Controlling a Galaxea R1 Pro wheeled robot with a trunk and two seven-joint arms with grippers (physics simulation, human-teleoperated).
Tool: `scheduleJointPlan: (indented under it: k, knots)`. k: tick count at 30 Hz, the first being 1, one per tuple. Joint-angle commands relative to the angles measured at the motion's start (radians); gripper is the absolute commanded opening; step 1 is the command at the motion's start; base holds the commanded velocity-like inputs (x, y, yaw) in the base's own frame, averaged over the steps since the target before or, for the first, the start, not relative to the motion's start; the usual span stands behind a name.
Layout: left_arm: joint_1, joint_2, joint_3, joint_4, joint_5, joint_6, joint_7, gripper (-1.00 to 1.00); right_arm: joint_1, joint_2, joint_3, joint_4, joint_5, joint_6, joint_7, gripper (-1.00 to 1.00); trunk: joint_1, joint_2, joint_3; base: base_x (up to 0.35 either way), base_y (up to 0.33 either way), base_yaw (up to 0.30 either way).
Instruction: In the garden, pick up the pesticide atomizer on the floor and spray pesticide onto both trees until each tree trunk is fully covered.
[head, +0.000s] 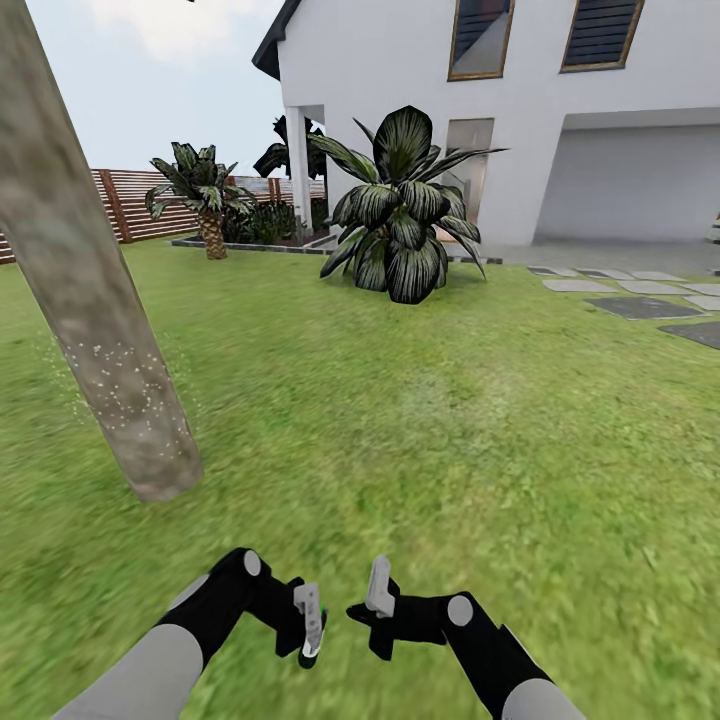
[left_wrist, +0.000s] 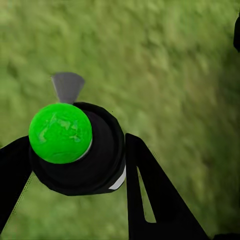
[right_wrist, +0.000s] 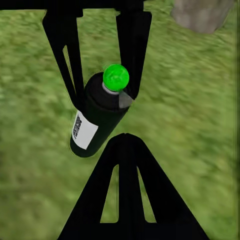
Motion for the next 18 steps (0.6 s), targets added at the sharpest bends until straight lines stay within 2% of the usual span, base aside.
scheduleJointPlan:
  k: [1, 2, 5, 7, 16, 18]
  knots:
    - [0.0, 0.0, -0.001, -0.002, -0.004, 0.001, 0.001, -1.0, 0.0, 0.0, -0.001, -0.003, 0.008, -0.005, 0.0, -1.0, 0.0, 0.0, -0.001, 0.0, 0.0, 0.0]
    - [-0.001, 0.0, -0.006, -0.002, -0.004, 0.001, 0.003, -1.0, 0.0, 0.001, -0.001, -0.004, 0.008, -0.005, 0.0, -1.0, 0.0, 0.0, -0.001, 0.0, 0.0, 0.0]
    - [-0.001, 0.001, -0.059, -0.003, -0.003, 0.001, 0.006, -1.0, 0.0, 0.001, -0.001, -0.004, 0.008, -0.005, 0.0, -1.0, 0.0, 0.0, -0.001, 0.0, 0.0, 0.0]
    - [-0.002, 0.001, -0.071, -0.003, -0.002, 0.001, 0.006, -1.0, 0.0, 0.001, -0.001, -0.004, 0.009, -0.005, 0.0, -1.0, 0.0, 0.0, -0.001, 0.0, 0.0, 0.0]
    - [-0.002, -0.006, -0.07, -0.002, 0.011, -0.003, 0.005, -1.0, 0.0, 0.001, -0.001, -0.004, 0.009, -0.005, 0.0, -1.0, 0.0, 0.0, -0.001, 0.0, 0.0, 0.0]
    - [-0.002, -0.009, -0.07, -0.002, 0.011, -0.025, 0.006, -1.0, 0.0, 0.001, -0.001, -0.004, 0.009, -0.005, 0.0, -1.0, 0.0, 0.0, -0.001, 0.0, 0.0, 0.0]
